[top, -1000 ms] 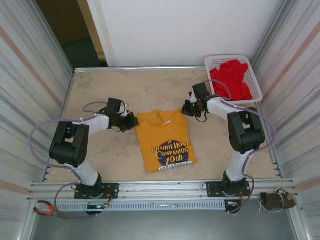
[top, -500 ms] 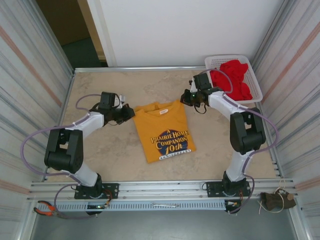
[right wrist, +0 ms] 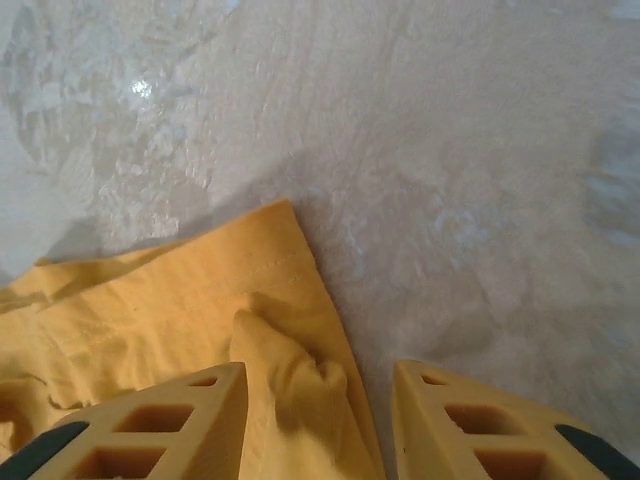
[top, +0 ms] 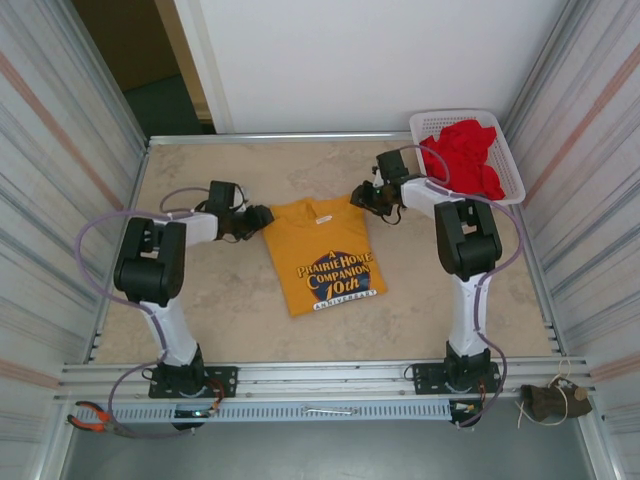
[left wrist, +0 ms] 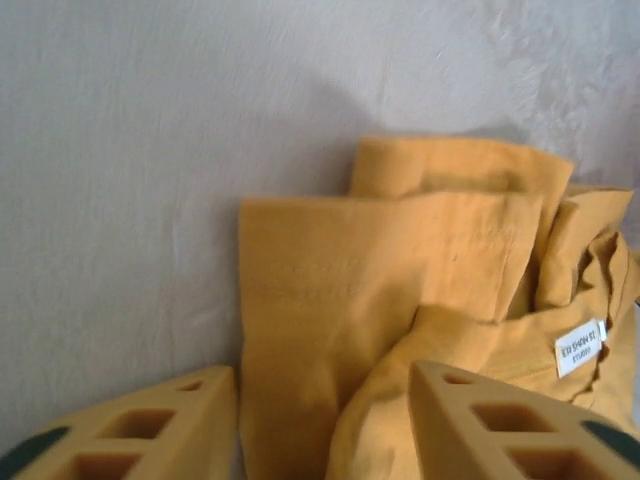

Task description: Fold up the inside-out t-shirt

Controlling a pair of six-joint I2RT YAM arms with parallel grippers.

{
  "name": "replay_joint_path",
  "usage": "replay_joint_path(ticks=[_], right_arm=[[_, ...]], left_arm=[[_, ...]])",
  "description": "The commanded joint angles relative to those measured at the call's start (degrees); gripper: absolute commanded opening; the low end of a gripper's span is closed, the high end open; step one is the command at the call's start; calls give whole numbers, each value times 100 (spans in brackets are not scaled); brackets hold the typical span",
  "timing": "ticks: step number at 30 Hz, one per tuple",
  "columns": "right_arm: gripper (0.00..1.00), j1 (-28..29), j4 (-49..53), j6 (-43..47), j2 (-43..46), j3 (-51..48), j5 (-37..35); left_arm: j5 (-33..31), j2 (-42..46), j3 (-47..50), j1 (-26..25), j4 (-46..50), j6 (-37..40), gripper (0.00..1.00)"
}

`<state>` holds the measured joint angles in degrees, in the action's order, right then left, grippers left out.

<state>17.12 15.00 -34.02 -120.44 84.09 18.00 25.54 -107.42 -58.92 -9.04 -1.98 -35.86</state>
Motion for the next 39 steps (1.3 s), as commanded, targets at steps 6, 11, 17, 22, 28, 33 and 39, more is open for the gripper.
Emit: replay_joint_path(ticks=[6,11,17,22,28,33,39], right_arm=[[43,338,448,-33,2494,-1931,-409],[40,878,172,-415,3340,-3173,-516],[32,1362,-585,-945,3405,-4110,-492],[29,1670,-648,-1141,3480,-4572,-865],[28,2260,-600,-1852,4168,-5347,-1411],[28,2955,-506,-2749,4632,-5866,-1799],[35,2633,690,-1904,5418,-4982,-1953]], left_arm=[[53,1435,-19,-224,689,255,73],[14,2449,783,-1315,927,-286,74],[-427,2985,2074,-2591,-121,-1348,74],[-349,2669,2812,-2992,-1009,-1807,74],[-360,2792,3347,-3018,-865,-1671,74],[-353,3460,3845,-3016,-453,-1657,74],[-578,4953,3389,-2728,920,-1231,82]])
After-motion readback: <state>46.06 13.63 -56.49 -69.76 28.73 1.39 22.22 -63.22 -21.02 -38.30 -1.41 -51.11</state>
